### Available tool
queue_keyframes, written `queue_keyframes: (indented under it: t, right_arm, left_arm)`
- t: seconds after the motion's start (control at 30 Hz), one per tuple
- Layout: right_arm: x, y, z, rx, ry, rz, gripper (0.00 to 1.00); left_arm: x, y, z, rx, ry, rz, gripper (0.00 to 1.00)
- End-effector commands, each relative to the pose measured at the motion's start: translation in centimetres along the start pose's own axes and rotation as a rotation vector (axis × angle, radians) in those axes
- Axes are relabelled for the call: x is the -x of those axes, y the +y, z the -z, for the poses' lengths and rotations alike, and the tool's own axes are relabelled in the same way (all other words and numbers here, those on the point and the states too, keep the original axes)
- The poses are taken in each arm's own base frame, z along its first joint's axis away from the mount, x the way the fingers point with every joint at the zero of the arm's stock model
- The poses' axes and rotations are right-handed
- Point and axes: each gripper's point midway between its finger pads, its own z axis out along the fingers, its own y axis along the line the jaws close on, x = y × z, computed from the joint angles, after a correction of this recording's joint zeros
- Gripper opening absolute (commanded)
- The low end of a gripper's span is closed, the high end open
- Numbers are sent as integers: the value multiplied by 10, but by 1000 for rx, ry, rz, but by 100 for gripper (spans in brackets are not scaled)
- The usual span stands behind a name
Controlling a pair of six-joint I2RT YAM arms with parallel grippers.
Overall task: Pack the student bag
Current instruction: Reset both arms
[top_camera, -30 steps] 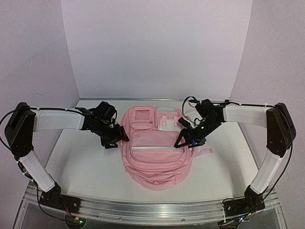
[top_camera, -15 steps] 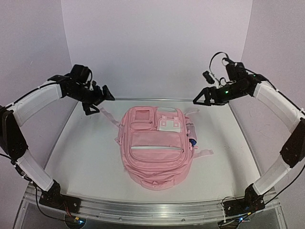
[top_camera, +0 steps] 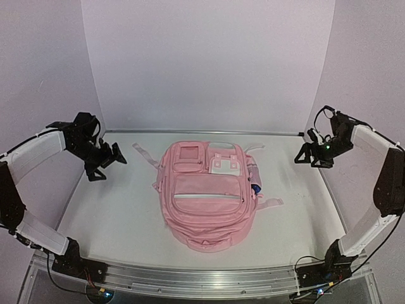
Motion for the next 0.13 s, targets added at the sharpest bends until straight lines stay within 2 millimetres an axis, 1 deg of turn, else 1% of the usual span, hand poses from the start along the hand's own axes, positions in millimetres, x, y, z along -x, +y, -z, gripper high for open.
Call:
queue_keyframes:
  t: [0.0,0.1]
  right_arm:
    - [-15,-1,-9,11,47,24,98]
    - [-15,2,-12,40,53,3,98]
  left_arm:
    - [-17,15,-4,-12,-15,60,100]
    - [-20,19,-3,-12,-23,63,100]
